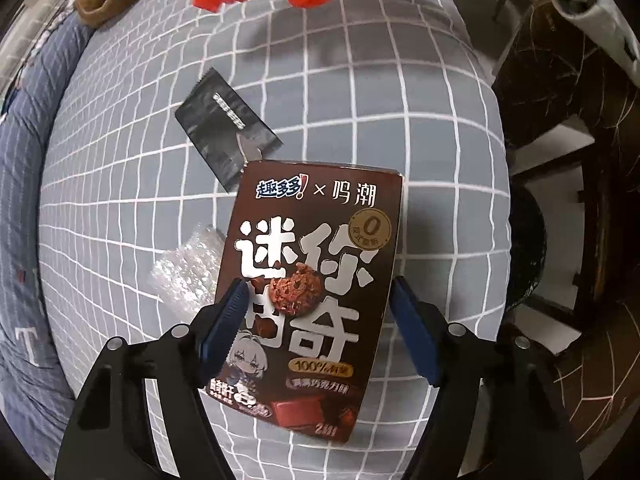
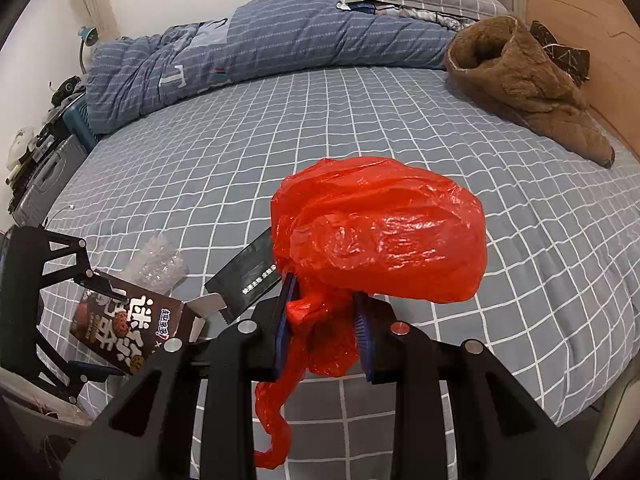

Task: Collect trash
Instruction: 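Grasp the brown snack box with the left tool while the right tool lifts the red bag, then carry the snack box and red bag with both tools over the black bin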

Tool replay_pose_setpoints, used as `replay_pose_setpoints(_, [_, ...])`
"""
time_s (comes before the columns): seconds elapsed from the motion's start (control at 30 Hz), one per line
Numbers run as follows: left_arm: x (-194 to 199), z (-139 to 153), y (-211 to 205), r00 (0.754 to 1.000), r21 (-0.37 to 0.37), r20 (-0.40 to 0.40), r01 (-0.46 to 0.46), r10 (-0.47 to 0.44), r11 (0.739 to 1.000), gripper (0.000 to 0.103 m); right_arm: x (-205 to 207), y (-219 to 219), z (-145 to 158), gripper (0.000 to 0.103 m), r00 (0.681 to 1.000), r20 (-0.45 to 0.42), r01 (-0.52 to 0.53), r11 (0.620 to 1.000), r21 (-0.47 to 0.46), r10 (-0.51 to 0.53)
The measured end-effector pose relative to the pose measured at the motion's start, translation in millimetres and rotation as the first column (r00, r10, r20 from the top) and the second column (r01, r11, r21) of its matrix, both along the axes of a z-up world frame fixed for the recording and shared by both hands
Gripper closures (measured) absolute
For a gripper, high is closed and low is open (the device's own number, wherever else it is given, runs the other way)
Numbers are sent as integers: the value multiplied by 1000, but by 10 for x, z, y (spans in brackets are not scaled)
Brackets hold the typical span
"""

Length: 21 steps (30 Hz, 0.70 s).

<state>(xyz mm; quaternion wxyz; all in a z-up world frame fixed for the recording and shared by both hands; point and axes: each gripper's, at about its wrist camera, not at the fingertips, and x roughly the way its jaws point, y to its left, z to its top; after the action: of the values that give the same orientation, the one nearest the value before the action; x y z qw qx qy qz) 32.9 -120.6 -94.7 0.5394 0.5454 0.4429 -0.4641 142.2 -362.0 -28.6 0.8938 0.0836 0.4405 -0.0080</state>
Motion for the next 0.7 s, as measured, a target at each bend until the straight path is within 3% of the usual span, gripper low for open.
replay_pose_setpoints(0.03, [-43, 10, -7, 1000, 3, 14, 12, -12, 1000, 31, -1, 8, 4, 77, 1000, 1, -3, 1000, 0, 3])
replay_pose_setpoints(0.1, [-56, 20, -26, 998, 5, 57, 19, -19, 1000, 12, -5, 29, 8, 77, 1000, 2, -7, 1000, 0, 7])
replay_pose_setpoints(0.2, [-10, 2, -61, 999, 7, 48, 9, -9, 1000, 6, -2, 44, 0, 77, 1000, 0, -13, 1000, 3, 13])
replay_pose_setpoints(0.47, [114, -321, -142, 1000, 68, -10, 5, -5, 998, 6, 47, 28, -34, 77, 1000, -9, -24, 1000, 5, 24])
replay_pose_setpoints(0.53, [127, -341, -136, 999, 51, -26, -17, 19, 999, 12, 47, 19, -24, 77, 1000, -5, -24, 1000, 6, 24])
replay_pose_setpoints(0.57, [157, -348, -137, 999, 32, -34, -41, 42, 999, 12, 44, 16, -24, 77, 1000, -4, -23, 1000, 6, 23])
replay_pose_setpoints(0.6, [177, -350, -131, 999, 66, -48, -16, 19, 998, 12, 42, 14, -21, 77, 1000, -3, -22, 1000, 7, 22])
replay_pose_setpoints(0.7, [187, -356, -114, 997, 38, -20, -69, 70, 997, 12, 32, 33, -25, 77, 1000, -4, -25, 1000, 4, 25])
